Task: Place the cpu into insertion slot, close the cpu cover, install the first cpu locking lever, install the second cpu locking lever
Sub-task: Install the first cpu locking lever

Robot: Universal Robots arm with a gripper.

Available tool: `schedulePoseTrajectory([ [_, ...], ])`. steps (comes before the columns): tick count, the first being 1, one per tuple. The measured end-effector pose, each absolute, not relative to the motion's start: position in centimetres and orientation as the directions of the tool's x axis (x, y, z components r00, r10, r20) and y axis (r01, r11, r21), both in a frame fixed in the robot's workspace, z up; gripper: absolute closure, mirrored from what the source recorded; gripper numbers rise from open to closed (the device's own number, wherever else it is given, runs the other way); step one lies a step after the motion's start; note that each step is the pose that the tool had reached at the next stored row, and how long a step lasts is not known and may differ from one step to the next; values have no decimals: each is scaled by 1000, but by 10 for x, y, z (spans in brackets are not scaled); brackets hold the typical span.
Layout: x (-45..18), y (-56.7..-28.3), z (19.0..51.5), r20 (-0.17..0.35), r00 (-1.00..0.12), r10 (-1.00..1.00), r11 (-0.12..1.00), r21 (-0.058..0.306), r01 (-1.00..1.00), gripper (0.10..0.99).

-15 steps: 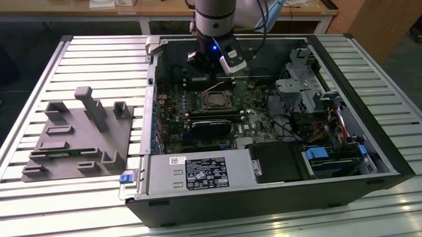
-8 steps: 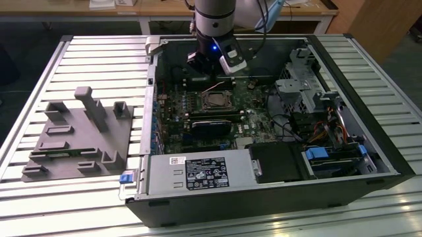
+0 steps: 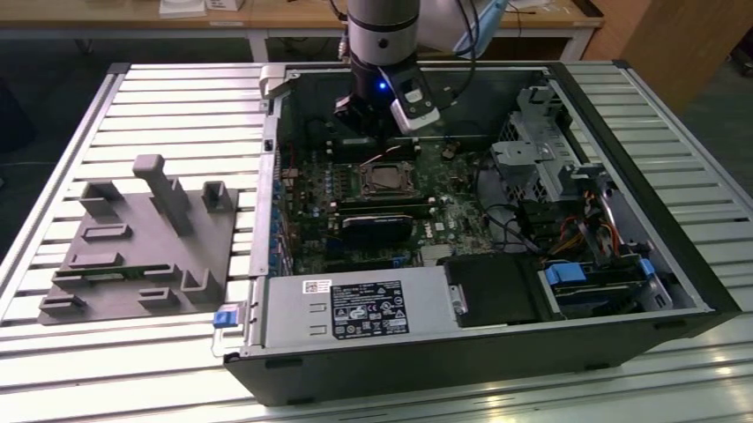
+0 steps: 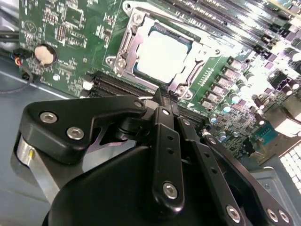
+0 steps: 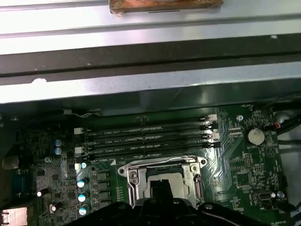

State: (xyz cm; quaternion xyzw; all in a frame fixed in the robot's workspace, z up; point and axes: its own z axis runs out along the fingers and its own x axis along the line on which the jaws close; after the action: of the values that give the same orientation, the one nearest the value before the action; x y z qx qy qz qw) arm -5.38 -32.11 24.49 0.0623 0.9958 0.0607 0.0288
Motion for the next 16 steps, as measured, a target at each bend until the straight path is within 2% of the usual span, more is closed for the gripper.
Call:
schedulePoseTrajectory([
  [11, -57, -321, 241, -142, -981, 134, 984, 132, 116, 980],
  [16, -58, -319, 236, -155, -979, 134, 984, 134, 114, 980],
])
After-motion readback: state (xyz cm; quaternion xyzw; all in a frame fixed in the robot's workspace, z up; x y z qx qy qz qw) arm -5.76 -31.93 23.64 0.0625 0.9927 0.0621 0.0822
